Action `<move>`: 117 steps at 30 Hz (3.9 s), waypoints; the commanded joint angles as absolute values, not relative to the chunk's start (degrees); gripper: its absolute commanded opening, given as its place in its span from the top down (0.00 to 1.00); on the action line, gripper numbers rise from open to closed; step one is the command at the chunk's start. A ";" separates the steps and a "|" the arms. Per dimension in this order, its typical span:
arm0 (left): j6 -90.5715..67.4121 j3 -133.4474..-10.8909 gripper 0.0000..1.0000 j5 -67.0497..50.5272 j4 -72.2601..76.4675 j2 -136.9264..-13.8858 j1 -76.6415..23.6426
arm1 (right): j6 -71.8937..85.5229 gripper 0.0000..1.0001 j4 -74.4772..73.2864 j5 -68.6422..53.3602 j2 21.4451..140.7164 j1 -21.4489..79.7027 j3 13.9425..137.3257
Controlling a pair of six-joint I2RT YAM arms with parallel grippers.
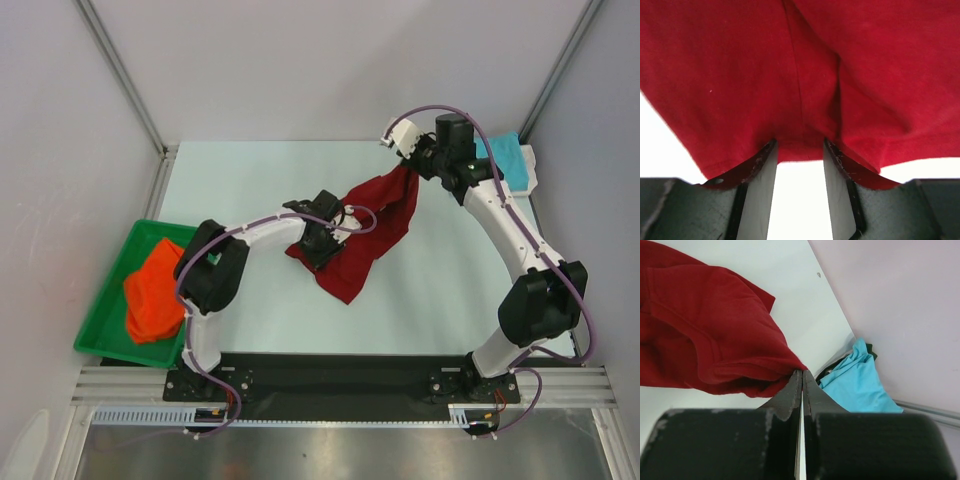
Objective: Fold and stack the t-shirts
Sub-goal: Flatten the tshirt out
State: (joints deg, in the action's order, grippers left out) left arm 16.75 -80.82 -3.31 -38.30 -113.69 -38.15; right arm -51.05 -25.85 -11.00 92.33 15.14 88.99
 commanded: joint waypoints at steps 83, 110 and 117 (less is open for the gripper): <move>23.20 -108.18 0.52 -4.83 -44.64 -124.71 -20.04 | -13.27 1.00 -26.98 -30.23 83.67 -5.98 68.91; 23.64 -111.09 0.57 -11.07 -47.37 -129.81 -17.58 | -14.06 1.00 -26.28 -29.80 87.45 -5.71 71.19; 24.34 -111.27 0.69 -13.88 -48.60 -129.55 -17.40 | -14.41 1.00 -26.10 -29.36 87.10 -5.71 70.67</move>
State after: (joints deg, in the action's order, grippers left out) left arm 23.59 -108.88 -10.59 -47.57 -130.04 -17.69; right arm -13.78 -27.53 -29.39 87.57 -6.04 68.88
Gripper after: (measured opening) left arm 0.297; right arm 0.009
